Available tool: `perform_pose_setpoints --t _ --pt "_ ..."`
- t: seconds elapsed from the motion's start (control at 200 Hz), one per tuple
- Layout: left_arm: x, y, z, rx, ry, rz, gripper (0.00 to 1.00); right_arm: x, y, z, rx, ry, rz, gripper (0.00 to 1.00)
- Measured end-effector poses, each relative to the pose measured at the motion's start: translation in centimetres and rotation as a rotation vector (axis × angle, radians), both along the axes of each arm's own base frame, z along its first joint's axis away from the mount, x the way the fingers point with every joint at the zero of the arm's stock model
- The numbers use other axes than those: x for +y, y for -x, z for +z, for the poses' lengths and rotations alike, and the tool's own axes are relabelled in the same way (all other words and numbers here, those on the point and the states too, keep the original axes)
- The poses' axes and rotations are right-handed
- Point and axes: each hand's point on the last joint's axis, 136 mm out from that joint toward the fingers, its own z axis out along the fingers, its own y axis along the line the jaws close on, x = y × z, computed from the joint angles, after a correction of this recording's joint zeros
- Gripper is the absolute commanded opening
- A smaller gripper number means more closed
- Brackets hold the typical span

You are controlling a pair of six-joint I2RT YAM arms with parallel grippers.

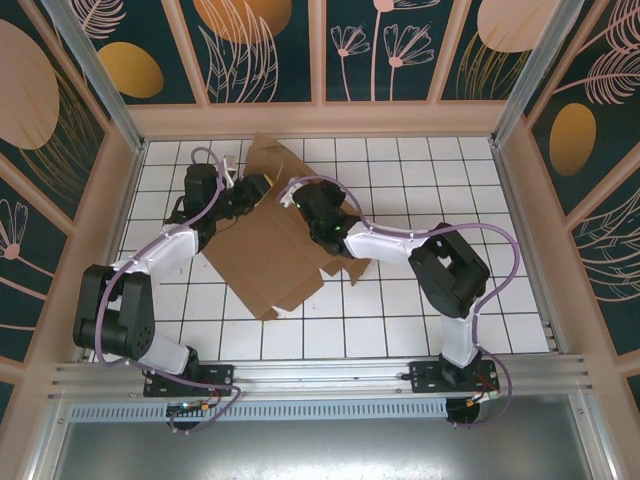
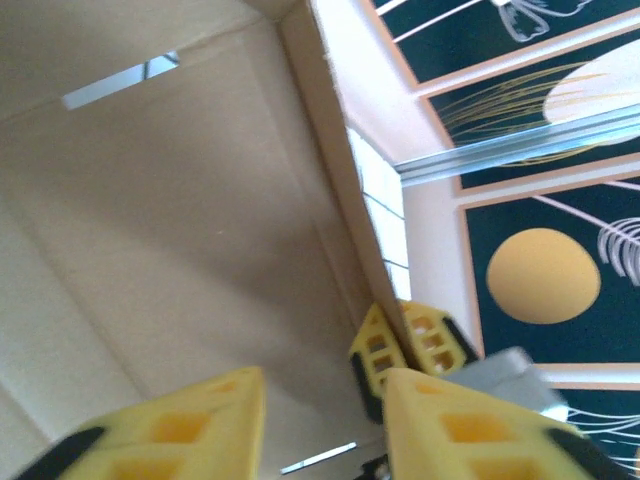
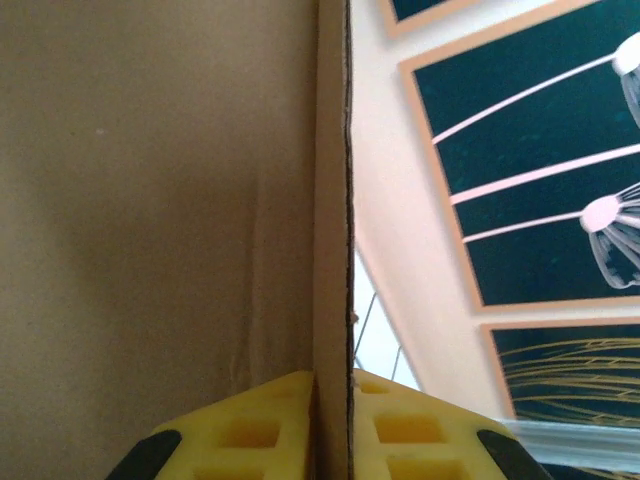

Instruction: Fold the paper box

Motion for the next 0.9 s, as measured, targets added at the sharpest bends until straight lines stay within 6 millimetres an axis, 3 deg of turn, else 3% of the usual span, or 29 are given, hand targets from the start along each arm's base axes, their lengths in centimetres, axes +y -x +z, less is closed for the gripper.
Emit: perform_pose_setpoints --t 0.18,0.415,0.716,0.901 --pt "-0.8 -1.7 1.5 -0.020 0.054 -0.016 0.51 0.9 0.1 1.5 -0.073 0.002 0.033 0.14" --pt "-1.8 -3.6 0.1 0.032 0.073 -0.026 0.56 1.8 0.3 2.9 -0.132 -0.006 0.057 0.14" --pt "-2.9 -4.5 1.1 0.012 0.083 -0.045 0.46 2.7 0.9 3.2 -0.152 -0.005 0.084 0.14" --pt "-3.1 -5.0 -0.3 0.040 0.062 -0.049 0.33 2.8 1.5 2.3 -0.148 0.018 0.104 0.14"
